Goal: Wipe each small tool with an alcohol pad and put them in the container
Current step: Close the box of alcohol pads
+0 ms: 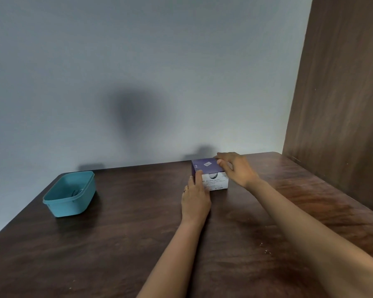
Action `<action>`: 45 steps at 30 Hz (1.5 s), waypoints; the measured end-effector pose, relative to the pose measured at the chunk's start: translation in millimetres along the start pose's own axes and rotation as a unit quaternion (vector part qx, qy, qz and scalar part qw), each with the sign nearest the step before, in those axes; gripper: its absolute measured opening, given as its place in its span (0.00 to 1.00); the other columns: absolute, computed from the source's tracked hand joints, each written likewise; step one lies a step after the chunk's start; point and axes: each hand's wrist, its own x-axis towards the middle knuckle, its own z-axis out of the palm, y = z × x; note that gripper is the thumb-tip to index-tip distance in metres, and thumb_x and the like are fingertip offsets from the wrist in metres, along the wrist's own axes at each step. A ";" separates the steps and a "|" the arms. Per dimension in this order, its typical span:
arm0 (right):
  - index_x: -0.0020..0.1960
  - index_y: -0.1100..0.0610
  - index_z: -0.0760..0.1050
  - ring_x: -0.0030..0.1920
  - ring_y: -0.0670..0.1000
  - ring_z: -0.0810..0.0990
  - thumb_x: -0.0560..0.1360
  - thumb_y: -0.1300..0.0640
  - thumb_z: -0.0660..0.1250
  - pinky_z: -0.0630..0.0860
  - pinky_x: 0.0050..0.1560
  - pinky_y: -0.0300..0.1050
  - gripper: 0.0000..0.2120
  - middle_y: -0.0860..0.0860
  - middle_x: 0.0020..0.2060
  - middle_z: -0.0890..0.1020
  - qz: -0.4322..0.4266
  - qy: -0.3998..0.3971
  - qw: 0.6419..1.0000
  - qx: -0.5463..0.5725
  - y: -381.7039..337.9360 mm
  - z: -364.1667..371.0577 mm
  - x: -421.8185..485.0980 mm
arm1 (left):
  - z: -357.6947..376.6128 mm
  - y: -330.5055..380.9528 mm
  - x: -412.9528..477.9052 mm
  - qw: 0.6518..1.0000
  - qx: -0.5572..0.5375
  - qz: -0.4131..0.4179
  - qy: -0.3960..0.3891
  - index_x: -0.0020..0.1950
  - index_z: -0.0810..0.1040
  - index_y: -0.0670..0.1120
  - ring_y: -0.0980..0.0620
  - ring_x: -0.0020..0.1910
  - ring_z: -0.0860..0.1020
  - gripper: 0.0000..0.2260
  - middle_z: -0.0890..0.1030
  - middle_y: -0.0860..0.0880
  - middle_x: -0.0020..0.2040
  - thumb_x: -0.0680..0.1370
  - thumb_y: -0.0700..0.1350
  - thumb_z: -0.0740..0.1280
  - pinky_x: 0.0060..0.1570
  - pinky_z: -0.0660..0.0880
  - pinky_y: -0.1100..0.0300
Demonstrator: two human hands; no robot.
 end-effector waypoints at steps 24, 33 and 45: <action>0.78 0.53 0.44 0.77 0.59 0.38 0.75 0.58 0.62 0.41 0.75 0.55 0.38 0.59 0.77 0.40 0.083 -0.065 0.981 -0.160 -75.1 42.4 -51.5 | -142.9 -64.2 -22.0 0.977 0.153 -0.078 0.123 0.78 0.48 0.46 0.37 0.74 0.58 0.35 0.54 0.37 0.77 0.78 0.54 0.64 0.71 0.60 0.45; 0.79 0.52 0.45 0.76 0.63 0.37 0.75 0.58 0.65 0.44 0.75 0.59 0.39 0.60 0.77 0.39 0.116 -0.046 0.977 -0.174 -96.9 58.3 -46.5 | -211.6 -138.8 -37.0 0.938 0.209 -0.217 0.171 0.78 0.46 0.40 0.34 0.75 0.52 0.45 0.51 0.32 0.76 0.74 0.59 0.68 0.73 0.55 0.44; 0.77 0.39 0.45 0.73 0.72 0.43 0.77 0.53 0.62 0.52 0.71 0.66 0.36 0.56 0.76 0.35 0.236 -0.075 0.956 -0.160 -79.4 69.8 -47.7 | -216.9 -190.1 -32.0 0.938 0.076 -0.300 0.155 0.70 0.57 0.30 0.33 0.68 0.65 0.40 0.67 0.32 0.68 0.72 0.54 0.73 0.67 0.66 0.42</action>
